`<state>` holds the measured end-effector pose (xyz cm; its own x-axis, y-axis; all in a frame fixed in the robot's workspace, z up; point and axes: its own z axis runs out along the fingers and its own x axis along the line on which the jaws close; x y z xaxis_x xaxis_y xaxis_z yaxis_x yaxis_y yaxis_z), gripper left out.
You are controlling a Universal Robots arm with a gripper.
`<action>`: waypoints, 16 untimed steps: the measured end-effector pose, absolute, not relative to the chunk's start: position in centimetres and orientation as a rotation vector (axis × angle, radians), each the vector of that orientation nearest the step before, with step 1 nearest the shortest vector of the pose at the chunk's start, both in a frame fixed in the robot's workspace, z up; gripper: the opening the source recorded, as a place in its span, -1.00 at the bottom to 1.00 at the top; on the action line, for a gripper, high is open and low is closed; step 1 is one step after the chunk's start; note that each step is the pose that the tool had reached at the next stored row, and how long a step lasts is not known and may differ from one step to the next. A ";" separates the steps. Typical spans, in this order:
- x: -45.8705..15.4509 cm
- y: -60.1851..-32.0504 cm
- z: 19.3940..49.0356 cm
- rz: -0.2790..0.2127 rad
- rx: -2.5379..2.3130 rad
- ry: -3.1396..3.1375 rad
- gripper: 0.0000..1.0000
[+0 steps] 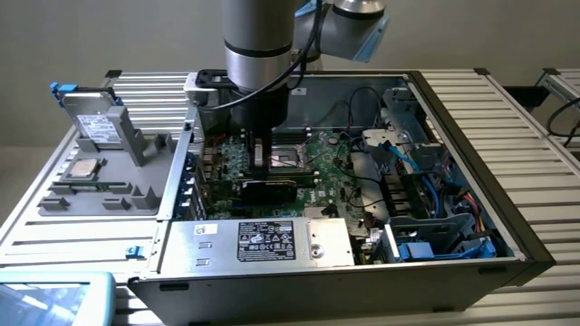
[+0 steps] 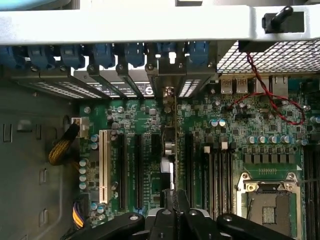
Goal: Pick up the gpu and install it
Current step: 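Press down on the gpu until it lock into place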
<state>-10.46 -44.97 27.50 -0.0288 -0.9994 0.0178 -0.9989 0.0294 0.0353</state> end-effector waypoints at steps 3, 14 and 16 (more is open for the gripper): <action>-10.4 -45.0 27.1 -0.020 2.163 -2.226 -0.76; -10.4 -45.0 27.2 -0.024 2.162 -2.226 -0.76; -10.5 -45.0 28.2 -0.024 2.161 -2.225 -0.76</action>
